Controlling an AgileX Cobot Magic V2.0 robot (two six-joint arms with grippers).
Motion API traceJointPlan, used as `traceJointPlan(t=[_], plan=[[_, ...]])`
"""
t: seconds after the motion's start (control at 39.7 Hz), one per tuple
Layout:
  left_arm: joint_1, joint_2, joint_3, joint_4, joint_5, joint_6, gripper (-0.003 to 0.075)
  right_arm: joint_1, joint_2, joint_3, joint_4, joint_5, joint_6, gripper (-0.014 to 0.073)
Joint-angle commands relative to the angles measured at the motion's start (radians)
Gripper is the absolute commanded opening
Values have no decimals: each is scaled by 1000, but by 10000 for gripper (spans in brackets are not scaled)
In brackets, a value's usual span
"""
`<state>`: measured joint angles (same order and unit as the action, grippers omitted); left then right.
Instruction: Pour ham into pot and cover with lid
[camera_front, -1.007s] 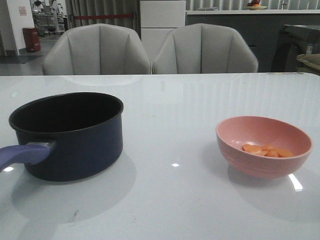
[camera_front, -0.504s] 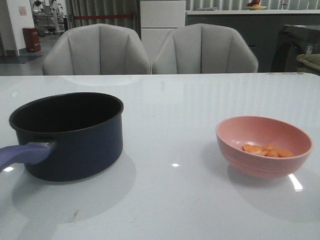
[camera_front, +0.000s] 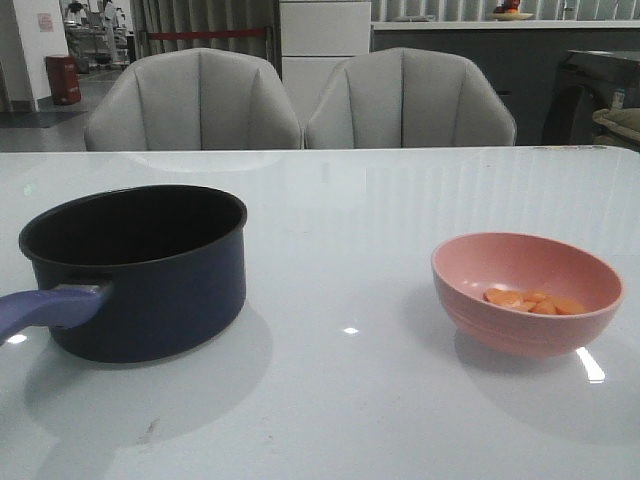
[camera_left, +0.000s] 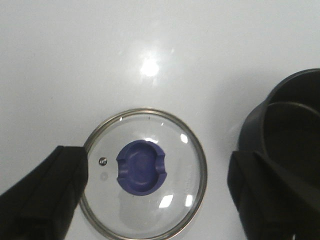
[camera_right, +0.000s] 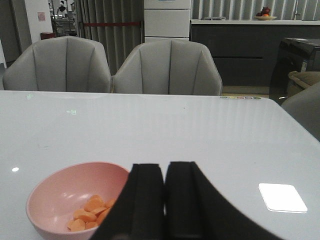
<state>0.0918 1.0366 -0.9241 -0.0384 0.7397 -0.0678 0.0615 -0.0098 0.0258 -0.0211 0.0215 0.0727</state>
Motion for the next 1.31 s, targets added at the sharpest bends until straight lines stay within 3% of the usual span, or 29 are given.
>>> traceJointPlan(t=[0.0, 0.48, 0.71, 0.86, 1.03, 1.28], plan=[[-52, -153, 48, -15, -144, 2, 607, -6, -20, 10, -11, -76, -4, 153], [-237, -727, 425, 6, -357, 2, 607, -6, -19, 10, -11, -76, -4, 153], [-250, -942, 575, 22, -457, 2, 607, -6, -19, 10, -11, -76, -4, 153], [-250, -978, 625, 22, -522, 2, 607, -6, -19, 10, -11, -77, -4, 153], [-250, -978, 630, 22, -534, 2, 607, -4, -18, -3, 10, -181, 30, 153], [-250, -978, 630, 22, -562, 2, 607, -4, 145, -222, 31, 57, 66, 153]])
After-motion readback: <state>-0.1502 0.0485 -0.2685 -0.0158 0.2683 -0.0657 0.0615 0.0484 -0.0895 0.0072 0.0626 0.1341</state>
